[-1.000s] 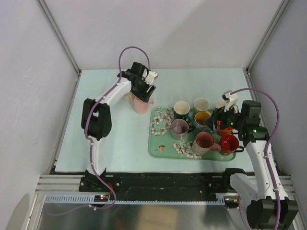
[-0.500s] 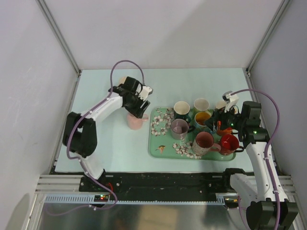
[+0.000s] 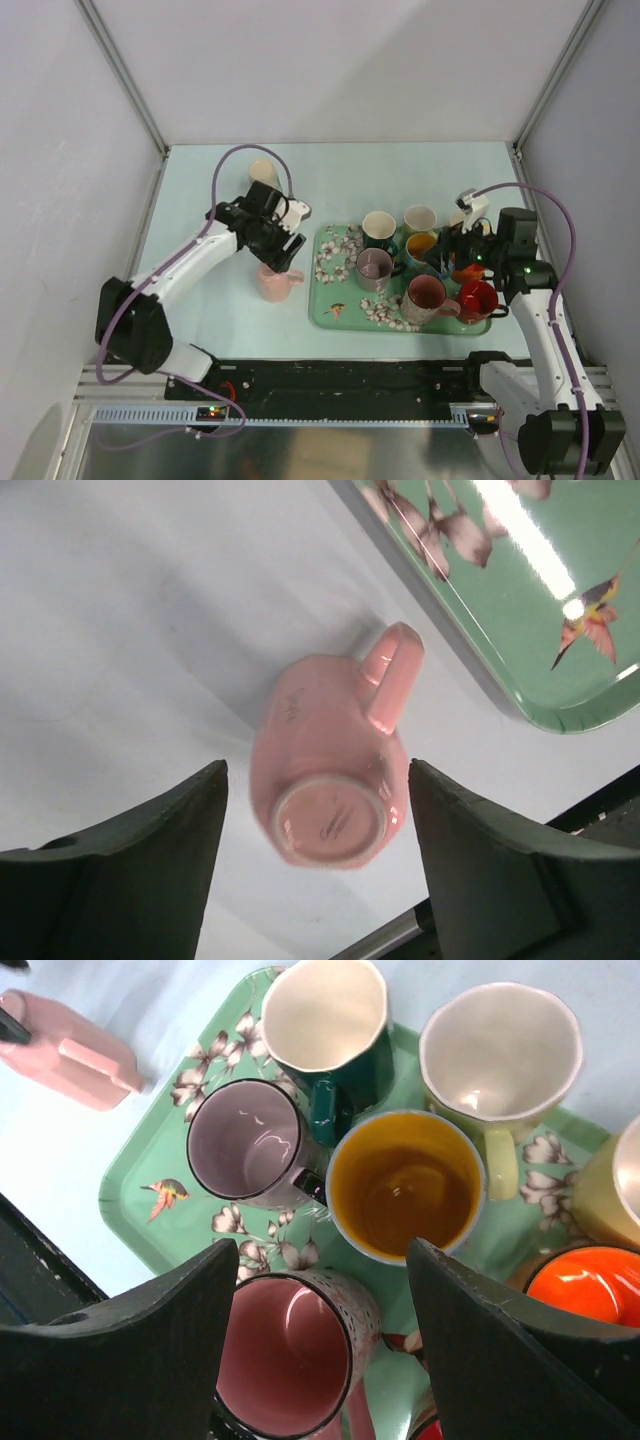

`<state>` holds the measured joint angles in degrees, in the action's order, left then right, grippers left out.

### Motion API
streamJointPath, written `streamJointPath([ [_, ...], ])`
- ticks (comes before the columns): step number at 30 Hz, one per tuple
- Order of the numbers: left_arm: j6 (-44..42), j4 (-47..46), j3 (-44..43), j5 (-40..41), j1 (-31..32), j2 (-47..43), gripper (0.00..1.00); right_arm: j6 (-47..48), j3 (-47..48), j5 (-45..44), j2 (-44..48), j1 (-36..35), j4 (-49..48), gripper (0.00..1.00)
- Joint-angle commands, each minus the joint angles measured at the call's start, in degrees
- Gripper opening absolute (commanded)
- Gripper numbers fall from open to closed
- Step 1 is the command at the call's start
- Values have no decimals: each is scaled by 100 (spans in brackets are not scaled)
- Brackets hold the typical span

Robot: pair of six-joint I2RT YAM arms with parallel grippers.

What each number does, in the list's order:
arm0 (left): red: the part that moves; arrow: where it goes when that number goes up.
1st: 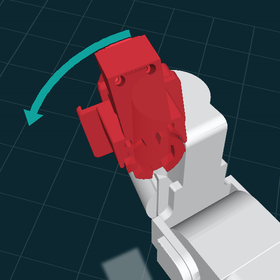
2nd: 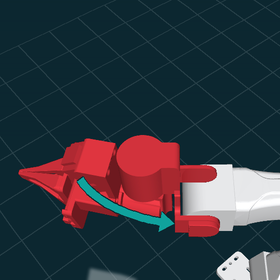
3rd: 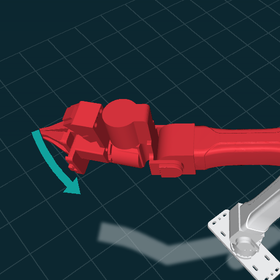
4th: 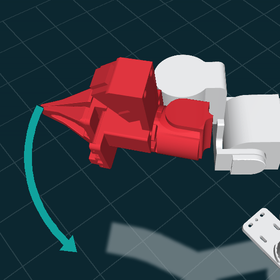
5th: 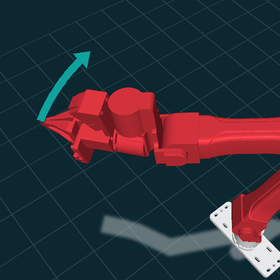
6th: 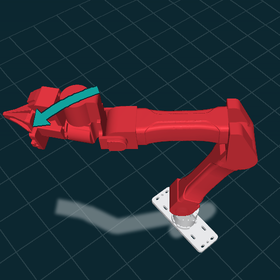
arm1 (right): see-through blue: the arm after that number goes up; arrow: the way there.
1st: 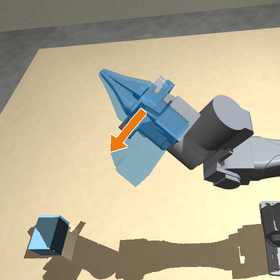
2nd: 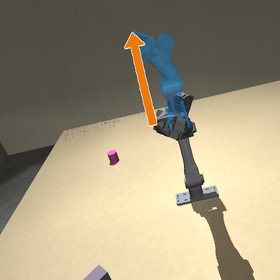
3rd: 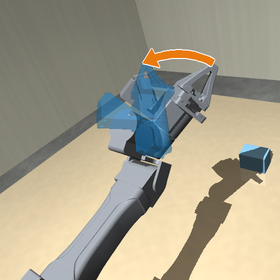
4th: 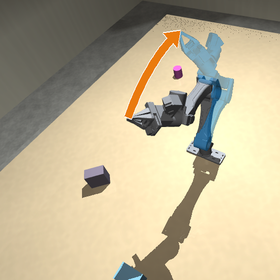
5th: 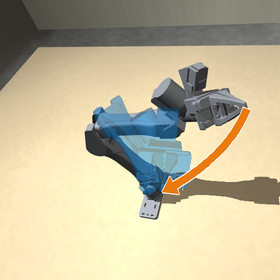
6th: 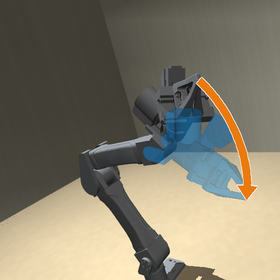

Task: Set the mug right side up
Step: Move the cup to the center of the board, then turn over the cup at the center of the board.

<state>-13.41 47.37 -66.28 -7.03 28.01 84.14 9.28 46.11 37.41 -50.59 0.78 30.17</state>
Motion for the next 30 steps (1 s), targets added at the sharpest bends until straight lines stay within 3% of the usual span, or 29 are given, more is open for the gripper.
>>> streamJointPath([
  [1,66,92,-743,496,-4,-818,80,630,586,-189,-274,-580,-30,73],
  [8,284,201,-1338,923,-385,-1855,98,2391,1103,-766,-1102,-2807,-162,76],
  [12,666,-2,-1253,694,-802,-2662,91,2483,1316,-1059,-1972,-3880,-1182,76],
  [15,759,-196,-984,48,-1186,-3072,94,2741,1709,-1077,-2837,-4570,-1541,76],
  [21,1278,-227,-296,-653,-2327,-3545,99,2246,2624,-782,-4598,-4964,-1727,74],
  [27,1592,-222,155,-1258,-3171,-4097,96,2142,3093,-942,-5648,-5156,-2178,74],
  [30,1622,-239,321,-1768,-3444,-4307,90,2198,3242,-1116,-6042,-5272,-2209,67],
])
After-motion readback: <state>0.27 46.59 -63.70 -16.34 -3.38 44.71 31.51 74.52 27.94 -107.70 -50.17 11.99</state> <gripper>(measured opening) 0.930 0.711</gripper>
